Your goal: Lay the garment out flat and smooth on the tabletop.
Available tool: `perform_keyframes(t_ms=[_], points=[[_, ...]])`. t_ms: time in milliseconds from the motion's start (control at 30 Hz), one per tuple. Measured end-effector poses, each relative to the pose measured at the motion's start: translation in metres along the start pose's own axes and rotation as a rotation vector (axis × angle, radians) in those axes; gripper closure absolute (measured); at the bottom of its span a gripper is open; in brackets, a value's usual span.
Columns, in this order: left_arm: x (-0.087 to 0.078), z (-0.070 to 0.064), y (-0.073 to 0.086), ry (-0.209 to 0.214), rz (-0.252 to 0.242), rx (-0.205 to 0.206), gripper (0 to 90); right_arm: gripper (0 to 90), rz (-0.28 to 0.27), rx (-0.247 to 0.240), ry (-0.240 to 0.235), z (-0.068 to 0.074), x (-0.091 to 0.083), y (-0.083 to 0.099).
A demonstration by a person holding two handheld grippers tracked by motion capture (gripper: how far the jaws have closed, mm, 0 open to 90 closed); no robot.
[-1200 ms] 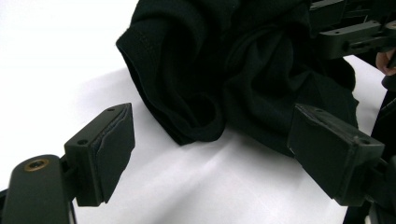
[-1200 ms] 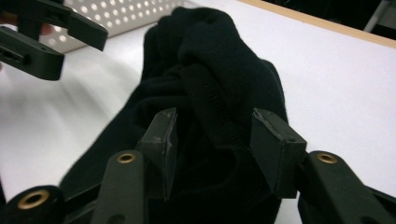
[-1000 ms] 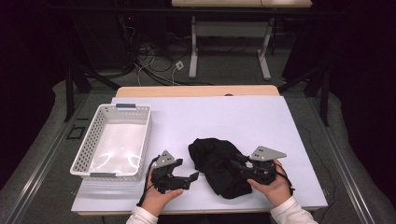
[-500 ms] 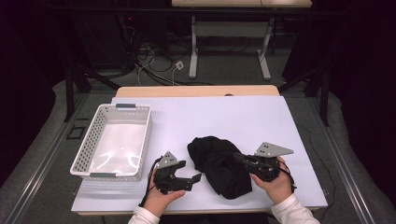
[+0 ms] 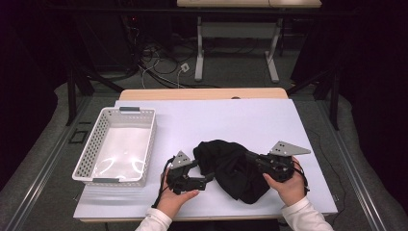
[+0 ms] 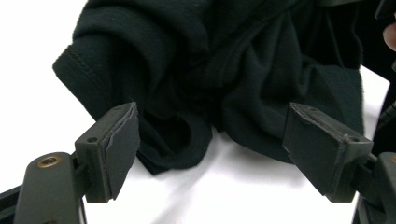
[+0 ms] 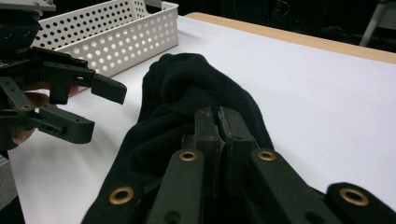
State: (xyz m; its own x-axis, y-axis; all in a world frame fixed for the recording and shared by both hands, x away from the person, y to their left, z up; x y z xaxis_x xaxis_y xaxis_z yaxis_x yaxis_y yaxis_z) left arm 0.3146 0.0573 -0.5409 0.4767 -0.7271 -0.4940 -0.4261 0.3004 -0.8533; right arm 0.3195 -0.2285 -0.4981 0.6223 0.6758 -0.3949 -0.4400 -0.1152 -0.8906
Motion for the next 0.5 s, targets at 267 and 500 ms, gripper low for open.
perform_keyframes(t_ms=[267,500], points=[[0.01,0.009,-0.003,-0.037,0.01,-0.003,19.4,87.3,-0.006,0.062,0.041,-0.024,-0.003,0.001],[0.013,0.014,0.001,-0.052,0.029,-0.007,19.4,87.2,-0.001,0.139,0.07,-0.047,-0.005,0.007]])
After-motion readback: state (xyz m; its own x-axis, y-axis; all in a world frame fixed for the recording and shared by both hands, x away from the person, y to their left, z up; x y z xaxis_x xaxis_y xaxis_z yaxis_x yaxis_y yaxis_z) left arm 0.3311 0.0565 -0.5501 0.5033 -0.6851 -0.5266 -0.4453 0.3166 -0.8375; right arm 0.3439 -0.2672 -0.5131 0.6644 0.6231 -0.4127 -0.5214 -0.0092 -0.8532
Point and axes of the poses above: each handheld gripper's, and its own axes: x roughly forward along the jaws, y roughly out of its underside, z roughly to its left, the point moved 2 cm from there along x, roughly forward along the jaws, and after that the axes turned 7 degrees about x, right-handed, at the moved point
